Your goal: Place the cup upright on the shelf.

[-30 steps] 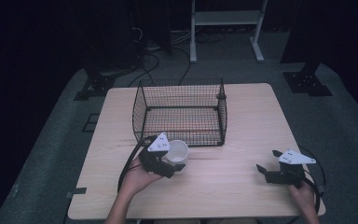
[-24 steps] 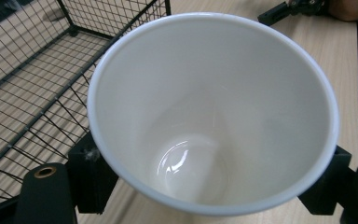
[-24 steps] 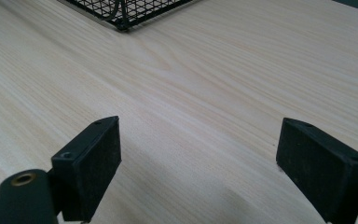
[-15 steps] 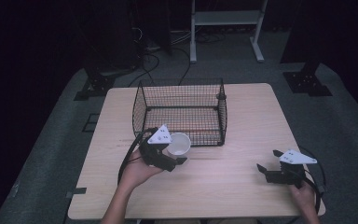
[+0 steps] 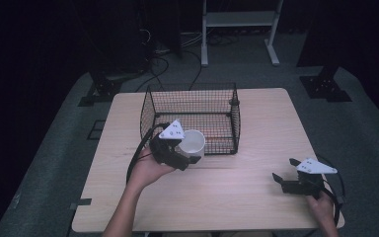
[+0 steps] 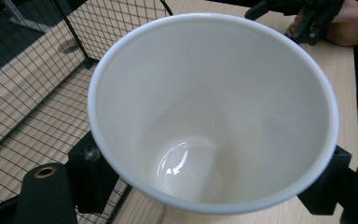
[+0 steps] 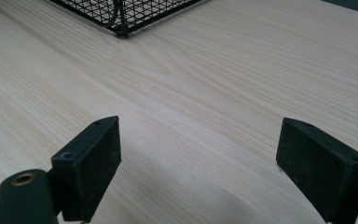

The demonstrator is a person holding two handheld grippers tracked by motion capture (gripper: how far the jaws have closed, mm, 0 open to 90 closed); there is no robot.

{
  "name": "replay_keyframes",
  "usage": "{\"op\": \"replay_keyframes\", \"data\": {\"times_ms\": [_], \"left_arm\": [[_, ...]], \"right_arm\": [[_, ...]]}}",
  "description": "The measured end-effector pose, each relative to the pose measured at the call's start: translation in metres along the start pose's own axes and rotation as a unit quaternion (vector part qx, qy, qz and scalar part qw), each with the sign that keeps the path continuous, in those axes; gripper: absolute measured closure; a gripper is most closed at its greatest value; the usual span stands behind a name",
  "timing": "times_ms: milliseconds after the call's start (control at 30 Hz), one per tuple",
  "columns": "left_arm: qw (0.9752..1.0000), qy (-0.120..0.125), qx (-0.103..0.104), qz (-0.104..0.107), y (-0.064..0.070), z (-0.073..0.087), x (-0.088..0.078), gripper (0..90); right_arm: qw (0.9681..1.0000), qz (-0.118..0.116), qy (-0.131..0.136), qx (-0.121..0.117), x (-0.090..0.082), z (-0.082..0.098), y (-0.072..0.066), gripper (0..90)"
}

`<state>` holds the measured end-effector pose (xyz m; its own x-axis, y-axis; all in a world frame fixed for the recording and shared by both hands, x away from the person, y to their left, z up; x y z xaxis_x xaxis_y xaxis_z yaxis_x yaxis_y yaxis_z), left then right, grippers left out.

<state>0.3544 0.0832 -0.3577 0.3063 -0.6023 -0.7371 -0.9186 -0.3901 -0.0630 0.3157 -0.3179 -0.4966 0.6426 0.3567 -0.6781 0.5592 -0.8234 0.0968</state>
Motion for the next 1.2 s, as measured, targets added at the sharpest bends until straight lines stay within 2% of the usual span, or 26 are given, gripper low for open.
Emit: {"op": "replay_keyframes", "data": {"times_ms": [267, 400, 533, 800, 1200], "left_arm": [[1.0, -0.001, -0.003, -0.007, -0.012, -0.01, -0.008, 20.9], [0.9998, -0.001, -0.005, -0.019, -0.02, -0.014, -0.012, 20.9], [0.9996, -0.002, -0.016, -0.021, -0.03, -0.016, -0.014, 20.9], [0.9996, 0.0, -0.023, -0.018, -0.044, -0.021, -0.018, 20.9], [0.9995, -0.009, -0.019, -0.023, -0.062, -0.036, -0.019, 20.9]], "right_arm": [[1.0, 0.0, 0.002, 0.002, -0.001, 0.0, 0.0, 13.1], [1.0, -0.002, 0.004, 0.004, -0.001, 0.0, 0.001, 13.1], [1.0, -0.001, 0.004, 0.008, -0.001, 0.0, 0.001, 13.1], [0.9999, -0.001, 0.005, 0.011, -0.001, 0.0, 0.002, 13.1], [0.9999, -0.001, 0.009, 0.013, -0.002, 0.001, 0.003, 13.1]]}}
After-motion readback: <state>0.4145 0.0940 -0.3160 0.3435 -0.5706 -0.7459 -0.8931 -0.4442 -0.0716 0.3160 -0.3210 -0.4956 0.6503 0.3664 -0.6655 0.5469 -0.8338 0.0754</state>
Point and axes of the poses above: each handheld gripper's, and its own axes: x roughly forward along the jaws, z roughly out of its underside, y roughly to its right, the point moved 3 cm from there along x, roughly forward along the jaws, and after that the axes turned 11 degrees about -y, right-handed, at the moved point
